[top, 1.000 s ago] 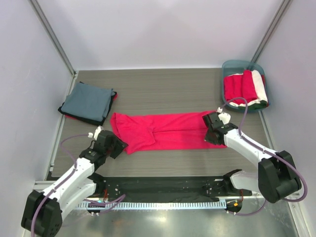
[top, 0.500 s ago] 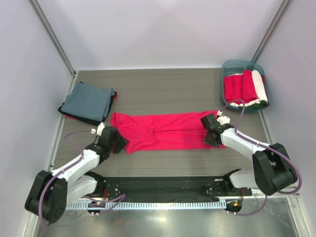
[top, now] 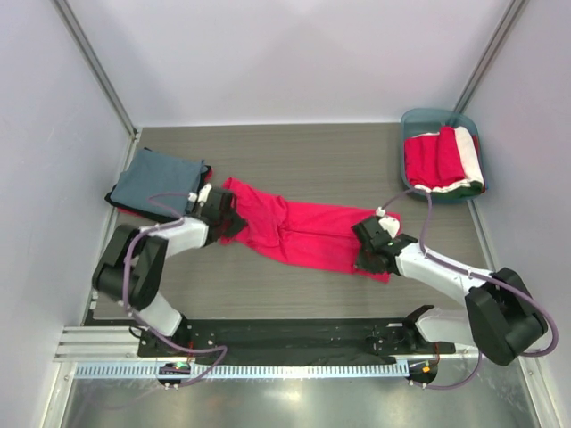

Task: Fold and stack the t-shirts
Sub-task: Fold the tshirt

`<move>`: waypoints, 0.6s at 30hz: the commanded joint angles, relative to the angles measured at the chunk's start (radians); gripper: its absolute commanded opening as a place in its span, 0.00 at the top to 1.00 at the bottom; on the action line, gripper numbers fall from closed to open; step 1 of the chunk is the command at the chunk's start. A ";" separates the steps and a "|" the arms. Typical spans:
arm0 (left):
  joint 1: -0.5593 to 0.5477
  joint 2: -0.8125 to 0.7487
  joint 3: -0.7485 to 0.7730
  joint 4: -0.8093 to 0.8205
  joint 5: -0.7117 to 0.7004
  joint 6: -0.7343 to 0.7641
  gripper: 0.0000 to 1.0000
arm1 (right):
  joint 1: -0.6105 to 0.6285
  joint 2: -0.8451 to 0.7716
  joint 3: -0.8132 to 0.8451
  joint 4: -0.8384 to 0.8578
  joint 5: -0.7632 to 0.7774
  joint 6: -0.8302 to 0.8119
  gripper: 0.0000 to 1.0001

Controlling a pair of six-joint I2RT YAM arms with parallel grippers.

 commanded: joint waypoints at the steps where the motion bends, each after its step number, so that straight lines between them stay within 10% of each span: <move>1: 0.007 0.172 0.178 0.025 0.022 0.085 0.82 | 0.152 -0.005 0.002 -0.015 -0.111 0.103 0.99; 6: 0.004 0.438 0.475 0.097 0.043 0.140 0.86 | 0.404 0.109 0.154 0.080 -0.148 0.204 0.99; 11: 0.000 0.861 1.097 -0.065 0.199 0.186 0.87 | 0.588 0.278 0.363 0.238 -0.246 0.164 0.99; 18: 0.026 1.125 1.636 -0.191 0.263 0.241 0.68 | 0.471 0.188 0.433 0.237 -0.286 0.031 0.84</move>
